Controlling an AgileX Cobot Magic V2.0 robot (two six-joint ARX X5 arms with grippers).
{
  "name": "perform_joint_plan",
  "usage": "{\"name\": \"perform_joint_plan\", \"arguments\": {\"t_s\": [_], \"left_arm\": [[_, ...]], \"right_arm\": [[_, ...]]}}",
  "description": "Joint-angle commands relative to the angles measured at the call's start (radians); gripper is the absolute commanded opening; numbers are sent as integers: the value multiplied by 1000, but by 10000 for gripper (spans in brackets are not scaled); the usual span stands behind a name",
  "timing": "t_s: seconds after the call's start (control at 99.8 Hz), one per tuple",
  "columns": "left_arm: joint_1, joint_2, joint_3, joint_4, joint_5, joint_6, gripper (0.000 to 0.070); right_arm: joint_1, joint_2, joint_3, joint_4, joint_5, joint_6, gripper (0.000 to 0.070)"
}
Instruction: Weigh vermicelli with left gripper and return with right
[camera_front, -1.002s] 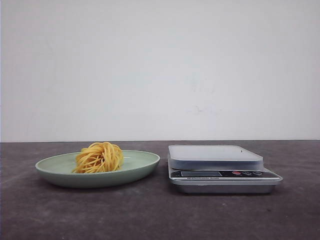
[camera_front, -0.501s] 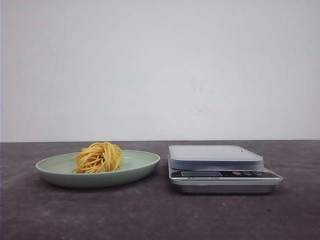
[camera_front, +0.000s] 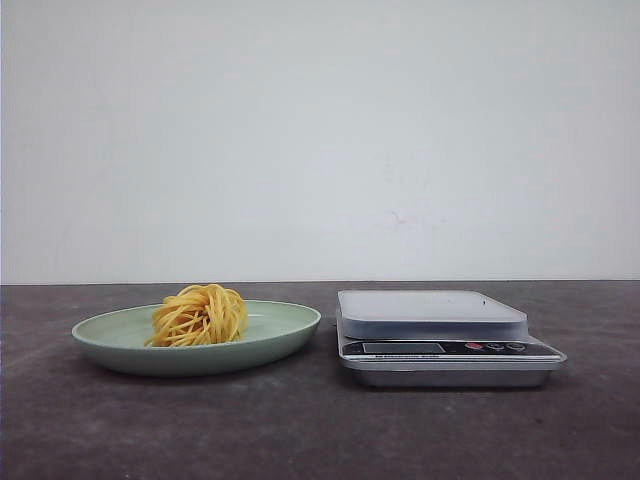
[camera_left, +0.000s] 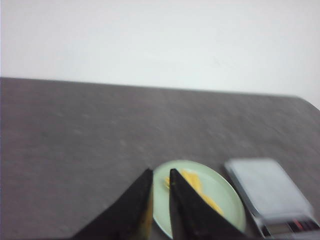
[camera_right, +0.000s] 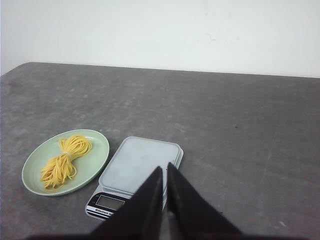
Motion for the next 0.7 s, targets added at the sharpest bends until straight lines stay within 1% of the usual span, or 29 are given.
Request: {"name": "perform_joint_plan", "arguments": {"t_s": [0.0,0.07,0.18,0.24,0.29,0.411,0.551,0.691], "left_arm": [[89,-4,-19,38,6,23,0],[209,-22,-77,94,39,41,0],[393,-84,-217,216,149,83,0],[466,-130,-309,283,216,107,0],[506,-169,-387,336,254,125,0],[549,-253,-570,455,267,162,0],[560,-321,-751,583,267,165,0],[560,-322,-834,612,270,165,0]], "right_arm": [[10,-1,10,9,1,13,5],[10,-1,10,9,1,13,5],[10,-1,10,9,1,13,5],[10,-1,10,9,1,13,5],[10,-1,10,9,1,13,5],[10,-1,10,9,1,13,5],[10,-1,10,9,1,13,5],[10,-2,10,10,1,13,5]]}}
